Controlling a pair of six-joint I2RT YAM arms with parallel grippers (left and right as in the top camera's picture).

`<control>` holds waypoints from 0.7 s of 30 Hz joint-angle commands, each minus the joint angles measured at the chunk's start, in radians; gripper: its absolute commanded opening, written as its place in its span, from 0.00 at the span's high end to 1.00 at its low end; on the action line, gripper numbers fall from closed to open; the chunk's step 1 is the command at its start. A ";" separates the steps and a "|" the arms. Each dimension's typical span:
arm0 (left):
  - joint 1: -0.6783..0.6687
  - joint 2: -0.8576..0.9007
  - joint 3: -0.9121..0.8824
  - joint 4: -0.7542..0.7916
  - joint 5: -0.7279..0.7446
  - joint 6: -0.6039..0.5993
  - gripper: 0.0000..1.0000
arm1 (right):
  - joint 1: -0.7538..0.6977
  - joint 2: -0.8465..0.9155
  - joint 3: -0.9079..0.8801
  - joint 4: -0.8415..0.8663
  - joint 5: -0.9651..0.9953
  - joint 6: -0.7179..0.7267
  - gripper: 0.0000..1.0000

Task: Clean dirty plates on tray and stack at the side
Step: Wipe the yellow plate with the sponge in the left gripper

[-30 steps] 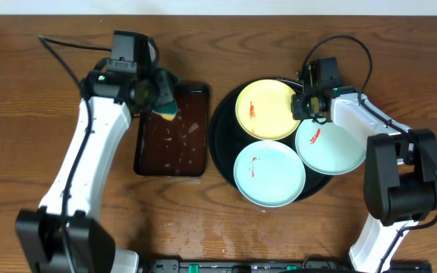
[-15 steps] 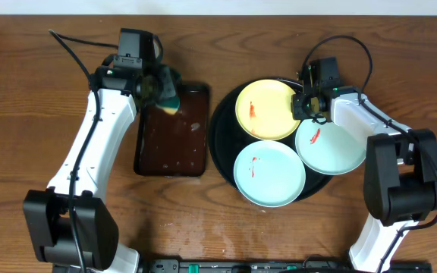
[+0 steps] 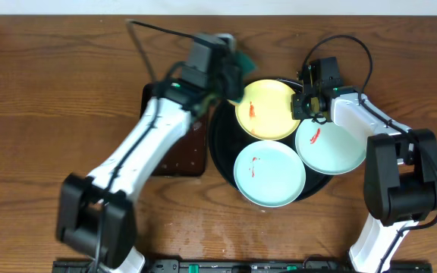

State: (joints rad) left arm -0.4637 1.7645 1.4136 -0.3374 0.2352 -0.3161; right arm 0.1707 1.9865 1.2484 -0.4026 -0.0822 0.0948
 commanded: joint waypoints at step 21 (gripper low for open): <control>-0.129 0.291 -0.012 0.146 0.005 0.043 0.93 | 0.007 -0.022 0.010 -0.002 -0.005 -0.006 0.99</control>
State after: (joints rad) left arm -0.5949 2.0369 1.4002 -0.2031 0.2375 -0.2893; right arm 0.1707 1.9865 1.2484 -0.4023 -0.0826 0.0948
